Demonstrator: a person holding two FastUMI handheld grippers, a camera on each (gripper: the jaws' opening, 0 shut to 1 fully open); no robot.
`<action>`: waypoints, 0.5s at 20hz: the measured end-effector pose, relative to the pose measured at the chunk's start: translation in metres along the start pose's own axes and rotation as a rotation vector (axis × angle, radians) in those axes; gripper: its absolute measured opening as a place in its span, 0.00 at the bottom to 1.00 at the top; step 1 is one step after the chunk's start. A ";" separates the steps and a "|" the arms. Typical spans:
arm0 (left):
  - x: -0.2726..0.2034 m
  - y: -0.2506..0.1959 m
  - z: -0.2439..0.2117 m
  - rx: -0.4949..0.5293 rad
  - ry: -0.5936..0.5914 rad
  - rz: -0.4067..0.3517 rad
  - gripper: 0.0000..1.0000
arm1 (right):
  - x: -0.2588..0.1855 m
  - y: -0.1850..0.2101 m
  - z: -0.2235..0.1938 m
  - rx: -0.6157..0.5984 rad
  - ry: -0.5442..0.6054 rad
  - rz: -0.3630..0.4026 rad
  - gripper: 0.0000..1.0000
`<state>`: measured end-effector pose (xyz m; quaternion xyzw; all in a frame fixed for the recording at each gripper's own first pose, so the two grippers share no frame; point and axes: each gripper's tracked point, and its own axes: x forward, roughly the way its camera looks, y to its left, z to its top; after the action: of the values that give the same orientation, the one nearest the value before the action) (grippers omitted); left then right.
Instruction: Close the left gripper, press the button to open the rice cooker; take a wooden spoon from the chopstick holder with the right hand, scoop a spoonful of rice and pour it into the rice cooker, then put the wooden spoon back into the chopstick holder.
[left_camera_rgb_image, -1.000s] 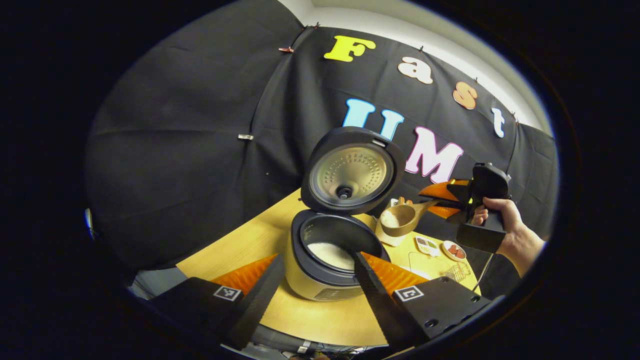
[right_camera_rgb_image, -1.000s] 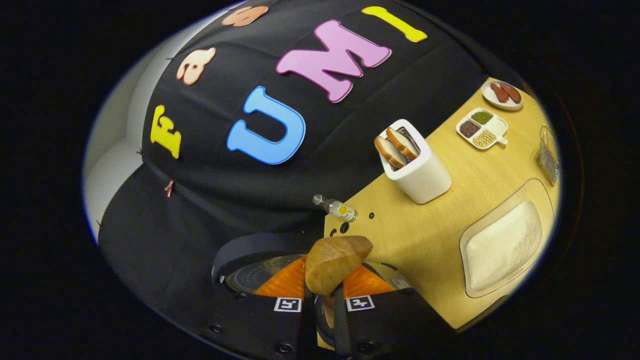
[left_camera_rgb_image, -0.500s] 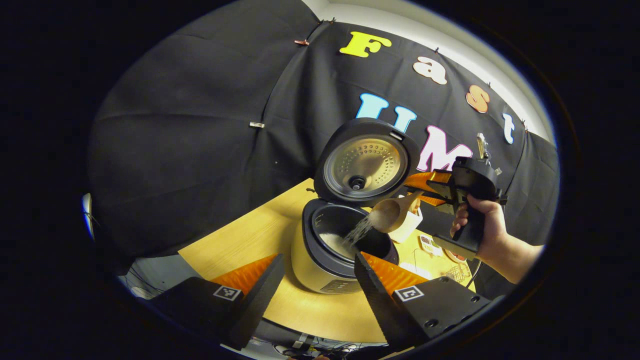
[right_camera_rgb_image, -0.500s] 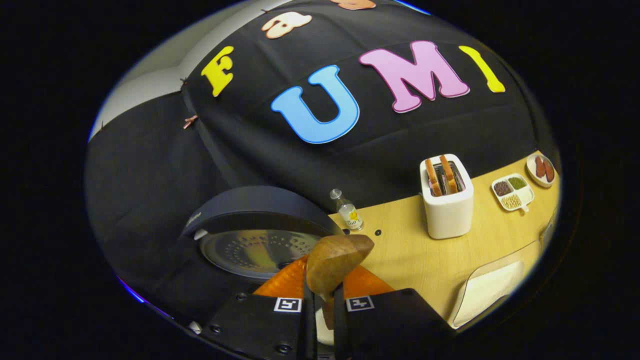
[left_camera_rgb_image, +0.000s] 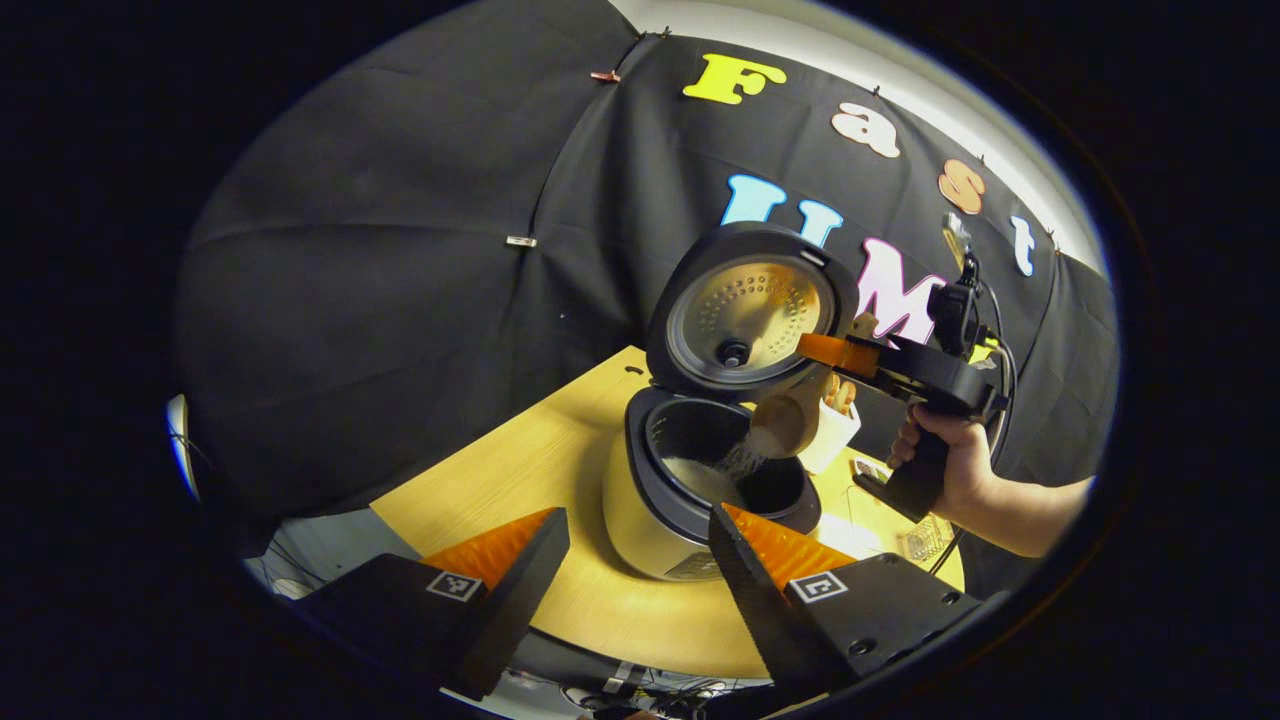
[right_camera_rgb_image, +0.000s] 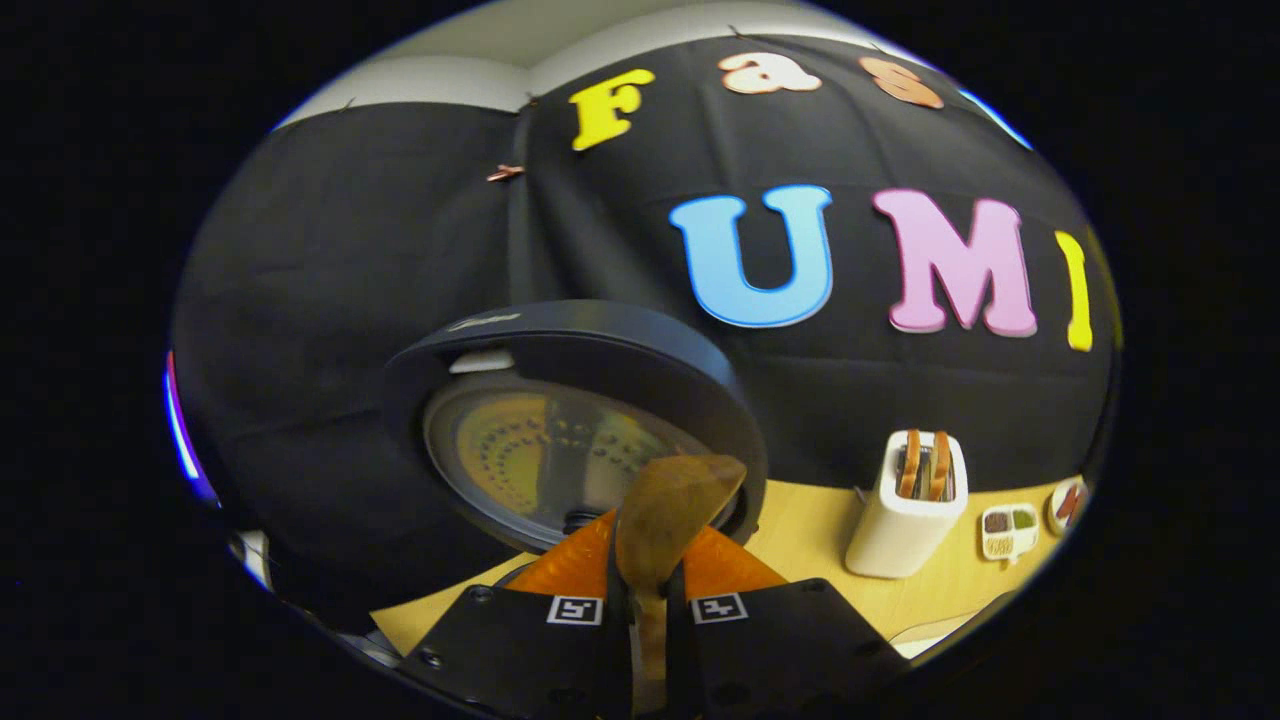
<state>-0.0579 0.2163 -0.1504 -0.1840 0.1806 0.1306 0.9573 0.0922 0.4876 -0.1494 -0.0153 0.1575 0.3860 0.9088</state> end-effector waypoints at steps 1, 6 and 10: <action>-0.002 0.000 0.000 -0.007 -0.002 -0.001 0.96 | -0.002 0.010 -0.001 -0.056 -0.005 0.026 0.17; -0.001 0.005 0.005 -0.006 -0.024 0.018 0.96 | -0.004 0.048 -0.023 -0.262 0.001 0.142 0.17; 0.000 0.005 0.004 -0.011 -0.027 0.022 0.95 | -0.007 0.052 -0.032 -0.297 0.015 0.173 0.17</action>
<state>-0.0580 0.2226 -0.1484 -0.1852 0.1689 0.1446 0.9572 0.0427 0.5144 -0.1725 -0.1387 0.1064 0.4818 0.8587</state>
